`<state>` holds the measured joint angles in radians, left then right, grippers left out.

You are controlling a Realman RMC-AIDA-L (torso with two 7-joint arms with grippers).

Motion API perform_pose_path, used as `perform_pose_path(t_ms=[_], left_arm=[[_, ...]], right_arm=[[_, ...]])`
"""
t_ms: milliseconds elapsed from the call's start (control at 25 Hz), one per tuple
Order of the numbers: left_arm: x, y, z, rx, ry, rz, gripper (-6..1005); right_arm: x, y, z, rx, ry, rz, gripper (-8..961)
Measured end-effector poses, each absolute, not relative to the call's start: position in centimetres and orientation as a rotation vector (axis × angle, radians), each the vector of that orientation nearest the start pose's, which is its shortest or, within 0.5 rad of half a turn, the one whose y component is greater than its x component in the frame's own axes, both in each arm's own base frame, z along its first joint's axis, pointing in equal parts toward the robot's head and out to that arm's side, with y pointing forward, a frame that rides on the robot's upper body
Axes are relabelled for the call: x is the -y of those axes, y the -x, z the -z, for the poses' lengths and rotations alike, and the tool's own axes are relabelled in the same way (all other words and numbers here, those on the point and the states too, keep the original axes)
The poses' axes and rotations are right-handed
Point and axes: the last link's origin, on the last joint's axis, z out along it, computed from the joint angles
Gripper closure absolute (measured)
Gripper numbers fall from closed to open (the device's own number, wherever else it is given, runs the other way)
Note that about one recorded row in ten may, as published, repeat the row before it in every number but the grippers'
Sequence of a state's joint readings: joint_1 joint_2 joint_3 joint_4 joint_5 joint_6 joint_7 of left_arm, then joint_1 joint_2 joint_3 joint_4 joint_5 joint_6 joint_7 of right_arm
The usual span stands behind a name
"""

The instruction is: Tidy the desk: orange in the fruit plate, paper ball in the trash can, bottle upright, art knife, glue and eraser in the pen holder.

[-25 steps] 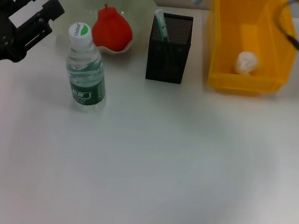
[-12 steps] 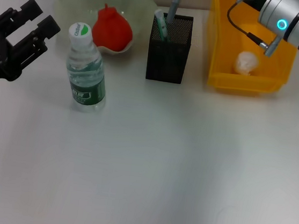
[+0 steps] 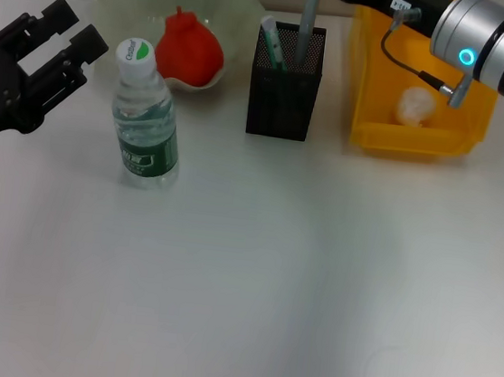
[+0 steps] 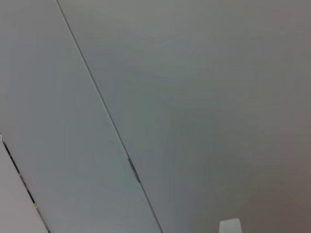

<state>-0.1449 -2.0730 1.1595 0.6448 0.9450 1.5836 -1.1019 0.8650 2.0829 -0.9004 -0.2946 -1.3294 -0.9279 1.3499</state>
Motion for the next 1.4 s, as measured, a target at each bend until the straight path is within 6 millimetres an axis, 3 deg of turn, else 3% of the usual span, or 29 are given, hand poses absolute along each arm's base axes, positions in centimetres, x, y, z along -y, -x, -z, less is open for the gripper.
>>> perform_pose_path(t_ms=[680, 880, 1000, 1040, 1080, 1200, 1240, 1280, 1400], left_arm=[[-27.1, 27.2, -3.5, 0.495, 2.111, 1.361, 393], [-27.2, 27.1, -3.6, 0.495, 2.113, 1.365, 393], [-27.4, 27.0, -4.1, 0.507, 2.111, 1.377, 393], [-27.8, 27.0, -5.0, 0.525, 2.105, 1.392, 393], [-27.8, 27.0, -5.0, 0.525, 2.105, 1.392, 393], [-28.1, 26.6, -6.7, 0.523, 2.120, 1.404, 392], [-28.2, 26.4, -7.2, 0.517, 2.132, 1.404, 392], [-28.3, 25.9, -8.3, 0.522, 2.171, 1.406, 392], [-28.4, 25.4, -9.1, 0.524, 2.211, 1.406, 392]], right_arm=[[-44.0, -18.6, 3.7, -0.857, 2.228, -0.951, 804], [-43.2, -18.4, 3.5, -0.840, 2.257, -1.018, 570], [-42.0, -17.8, 1.8, -0.787, 2.298, -1.153, 396], [-40.7, -17.3, -0.2, -0.735, 2.329, -1.273, 384], [-40.7, -17.3, -0.2, -0.735, 2.329, -1.273, 372], [-38.7, -16.8, -3.2, -0.691, 2.376, -1.401, 335], [-37.4, -16.6, -5.6, -0.654, 2.405, -1.446, 327], [-36.8, -16.5, -6.7, -0.638, 2.418, -1.454, 319], [-35.6, -16.3, -8.3, -0.604, 2.456, -1.458, 294]])
